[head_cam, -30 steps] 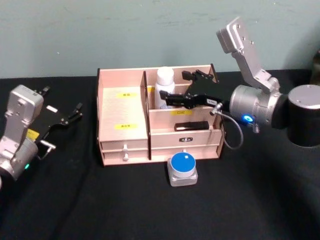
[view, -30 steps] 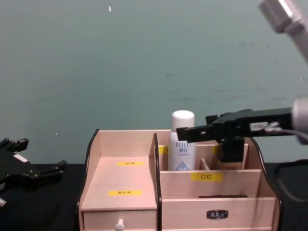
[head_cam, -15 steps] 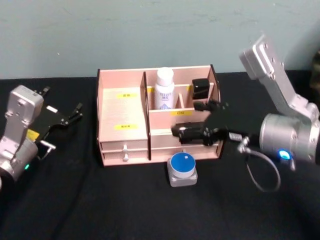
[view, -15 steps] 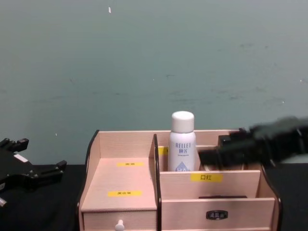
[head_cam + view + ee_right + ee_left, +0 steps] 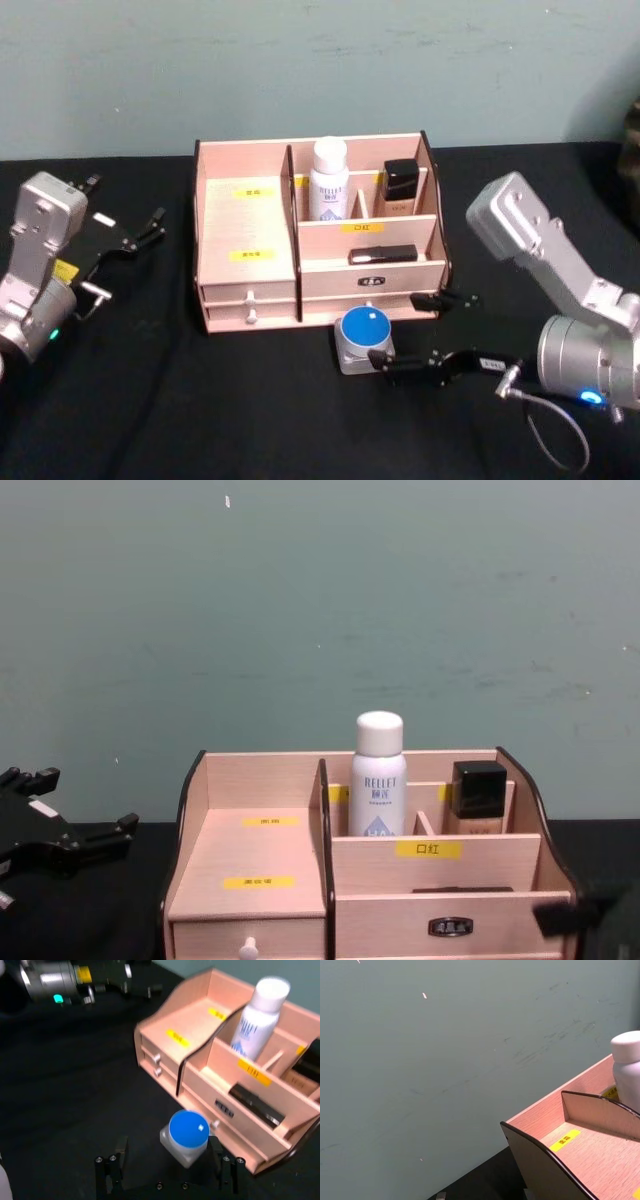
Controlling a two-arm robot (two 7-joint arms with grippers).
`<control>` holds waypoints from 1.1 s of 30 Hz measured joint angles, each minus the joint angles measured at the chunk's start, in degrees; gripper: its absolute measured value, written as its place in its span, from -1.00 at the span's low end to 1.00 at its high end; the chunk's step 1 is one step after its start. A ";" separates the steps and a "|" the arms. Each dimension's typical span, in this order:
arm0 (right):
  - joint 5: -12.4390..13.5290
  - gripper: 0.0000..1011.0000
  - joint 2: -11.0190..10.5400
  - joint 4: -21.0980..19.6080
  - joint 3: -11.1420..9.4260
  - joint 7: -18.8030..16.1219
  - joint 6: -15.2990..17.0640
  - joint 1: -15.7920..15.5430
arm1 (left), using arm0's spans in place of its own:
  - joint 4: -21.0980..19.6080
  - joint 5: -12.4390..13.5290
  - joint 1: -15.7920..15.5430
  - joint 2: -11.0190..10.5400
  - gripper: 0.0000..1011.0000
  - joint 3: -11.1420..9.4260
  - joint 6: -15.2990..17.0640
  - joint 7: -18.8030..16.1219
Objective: Pick up the facial cleanser and watermelon frost from the table and place them into the tiered storage box.
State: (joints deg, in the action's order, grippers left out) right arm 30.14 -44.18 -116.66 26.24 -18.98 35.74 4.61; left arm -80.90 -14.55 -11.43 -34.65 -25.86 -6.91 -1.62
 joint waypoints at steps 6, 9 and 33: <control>-3.09 0.98 1.66 2.43 2.51 0.64 1.94 0.87 | 0.00 0.00 0.00 0.00 0.98 0.00 0.00 0.00; -4.30 0.98 3.00 3.99 3.52 0.83 2.94 1.78 | 0.00 0.00 0.00 0.00 0.98 0.00 0.00 0.00; -10.46 0.98 10.74 12.61 5.56 0.87 4.44 6.87 | 0.00 0.00 0.00 0.00 0.98 0.00 0.00 0.00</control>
State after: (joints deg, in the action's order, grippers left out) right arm 19.68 -33.44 -104.05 31.80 -18.11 40.18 11.48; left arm -80.90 -14.54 -11.43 -34.65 -25.86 -6.91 -1.62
